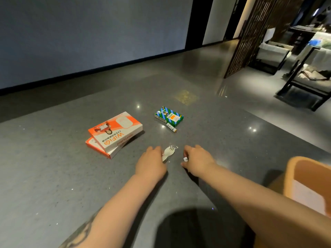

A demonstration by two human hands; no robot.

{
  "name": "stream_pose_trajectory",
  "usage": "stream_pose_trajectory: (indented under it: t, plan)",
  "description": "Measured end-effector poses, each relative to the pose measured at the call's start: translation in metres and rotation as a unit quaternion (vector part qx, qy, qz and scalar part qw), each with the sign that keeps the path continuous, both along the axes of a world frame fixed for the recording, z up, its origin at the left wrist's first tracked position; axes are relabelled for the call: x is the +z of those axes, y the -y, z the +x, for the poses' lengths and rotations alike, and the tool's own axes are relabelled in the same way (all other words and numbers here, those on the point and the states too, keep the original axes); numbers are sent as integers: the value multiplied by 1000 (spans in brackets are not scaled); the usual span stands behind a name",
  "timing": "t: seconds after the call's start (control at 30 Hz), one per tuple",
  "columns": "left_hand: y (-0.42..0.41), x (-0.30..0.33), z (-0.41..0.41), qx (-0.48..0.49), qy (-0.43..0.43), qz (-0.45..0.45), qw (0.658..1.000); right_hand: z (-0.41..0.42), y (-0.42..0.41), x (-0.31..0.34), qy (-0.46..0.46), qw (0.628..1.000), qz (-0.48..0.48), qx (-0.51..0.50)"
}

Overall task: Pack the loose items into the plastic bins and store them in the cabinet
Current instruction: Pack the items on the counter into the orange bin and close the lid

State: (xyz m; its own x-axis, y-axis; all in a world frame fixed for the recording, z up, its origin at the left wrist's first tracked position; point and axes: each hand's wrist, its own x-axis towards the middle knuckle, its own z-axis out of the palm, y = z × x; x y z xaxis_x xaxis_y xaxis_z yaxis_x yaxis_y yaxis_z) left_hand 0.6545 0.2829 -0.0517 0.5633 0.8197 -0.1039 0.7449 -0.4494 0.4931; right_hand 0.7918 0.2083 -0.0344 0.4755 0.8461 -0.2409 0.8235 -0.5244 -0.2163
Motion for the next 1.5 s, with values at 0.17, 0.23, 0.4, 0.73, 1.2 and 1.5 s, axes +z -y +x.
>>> stream_pose_trajectory:
  t: [0.17,0.23,0.4,0.73,1.2,1.5]
  plan:
    - [54,1,-41,0,4,19,1000,-51,41,4,-21,1000,3,-4]
    - [76,1,-61,-6,1,29,1000,-73,61,4,-20,1000,14,-10]
    - [124,-1,-112,3,15,25,1000,-116,125,4,-26,999,35,-13]
    - [144,5,-142,38,84,-7,996,-139,191,5,-111,991,78,-26]
    - [147,2,-134,21,-1,-11,1000,-125,198,14,-100,988,49,105]
    - [150,0,-134,46,36,4,998,-126,194,9,-81,989,58,111]
